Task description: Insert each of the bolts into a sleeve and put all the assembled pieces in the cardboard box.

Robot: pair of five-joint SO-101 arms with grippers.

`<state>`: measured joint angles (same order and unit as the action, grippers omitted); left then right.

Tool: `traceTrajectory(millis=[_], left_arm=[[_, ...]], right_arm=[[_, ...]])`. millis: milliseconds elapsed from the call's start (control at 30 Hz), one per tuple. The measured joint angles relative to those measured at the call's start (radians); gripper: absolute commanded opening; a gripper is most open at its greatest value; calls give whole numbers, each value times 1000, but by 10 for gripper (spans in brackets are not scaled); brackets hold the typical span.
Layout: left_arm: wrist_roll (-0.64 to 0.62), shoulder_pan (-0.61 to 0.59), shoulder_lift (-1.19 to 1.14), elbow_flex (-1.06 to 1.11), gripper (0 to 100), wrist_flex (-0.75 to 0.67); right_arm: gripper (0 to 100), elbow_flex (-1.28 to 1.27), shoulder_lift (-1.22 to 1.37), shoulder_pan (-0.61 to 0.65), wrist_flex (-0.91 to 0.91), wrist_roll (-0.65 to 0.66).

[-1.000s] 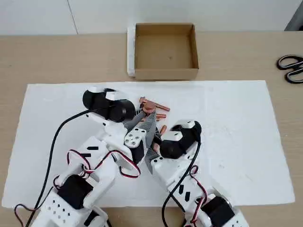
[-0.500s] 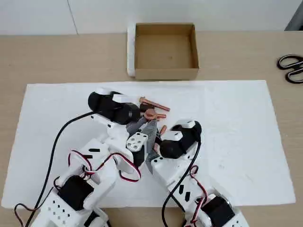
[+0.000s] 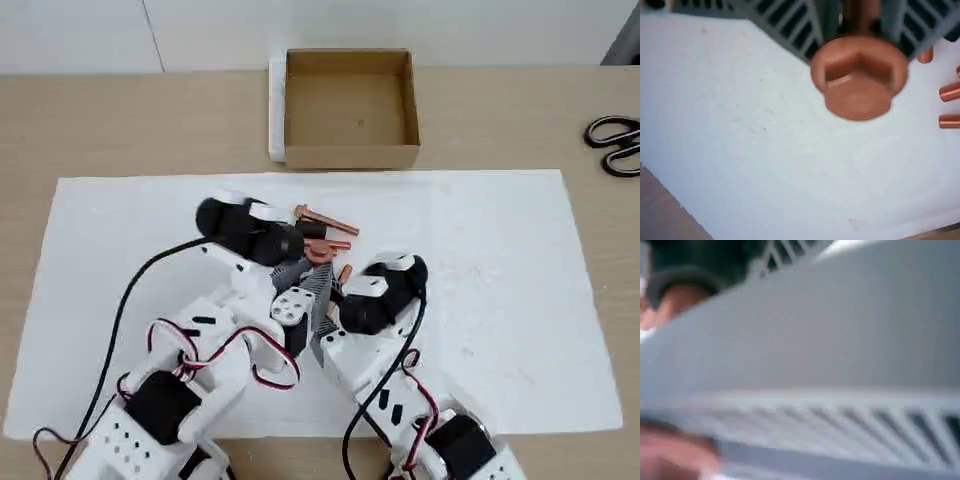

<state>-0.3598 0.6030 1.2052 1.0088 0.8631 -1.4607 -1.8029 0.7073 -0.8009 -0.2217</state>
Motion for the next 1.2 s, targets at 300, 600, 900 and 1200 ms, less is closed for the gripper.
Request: traceTrajectory(millis=[300,600,900,1200], left_arm=[[0,11,0,0,6,48],[43,15,0,0,8,109],[146,18,8,-6,75,161],[189,9,5,-95,150,315]], right_arm=[[4,0,0,0,0,0],[4,0,0,3,0,0],[4,0,0,6,0,0],[4,-5,0,3,0,2]])
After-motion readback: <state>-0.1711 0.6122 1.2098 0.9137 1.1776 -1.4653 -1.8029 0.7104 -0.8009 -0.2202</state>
